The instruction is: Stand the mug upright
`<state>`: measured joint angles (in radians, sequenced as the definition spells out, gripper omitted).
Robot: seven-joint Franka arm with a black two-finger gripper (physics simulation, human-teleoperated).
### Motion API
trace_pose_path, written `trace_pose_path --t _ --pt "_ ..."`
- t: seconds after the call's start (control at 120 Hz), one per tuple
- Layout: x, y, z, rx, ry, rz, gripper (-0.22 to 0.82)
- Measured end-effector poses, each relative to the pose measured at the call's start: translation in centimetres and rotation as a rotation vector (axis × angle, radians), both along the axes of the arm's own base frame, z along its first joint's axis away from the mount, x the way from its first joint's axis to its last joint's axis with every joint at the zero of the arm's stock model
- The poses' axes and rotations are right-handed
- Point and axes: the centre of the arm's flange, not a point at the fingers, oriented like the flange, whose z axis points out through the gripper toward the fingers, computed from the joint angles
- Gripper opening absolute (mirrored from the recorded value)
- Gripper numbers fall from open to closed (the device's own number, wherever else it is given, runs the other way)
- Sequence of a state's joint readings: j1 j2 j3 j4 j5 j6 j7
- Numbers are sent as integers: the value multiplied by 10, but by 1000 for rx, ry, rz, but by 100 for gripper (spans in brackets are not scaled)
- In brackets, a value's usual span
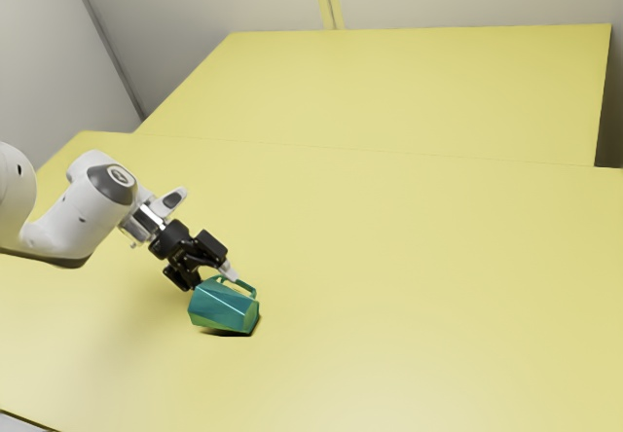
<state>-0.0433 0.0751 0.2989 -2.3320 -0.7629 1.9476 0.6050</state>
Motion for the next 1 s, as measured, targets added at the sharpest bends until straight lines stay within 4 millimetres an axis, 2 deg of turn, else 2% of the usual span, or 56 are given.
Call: trace_pose_path --t 0.492,0.642,0.733,1.0 --pt "1 -5 3 -27 -31 -7 0" --pt "5 -16 15 -33 -63 -27 -11" --pt "8 -27 26 -38 -88 -47 -14" --pt "13 -56 42 -39 -124 -105 -17"
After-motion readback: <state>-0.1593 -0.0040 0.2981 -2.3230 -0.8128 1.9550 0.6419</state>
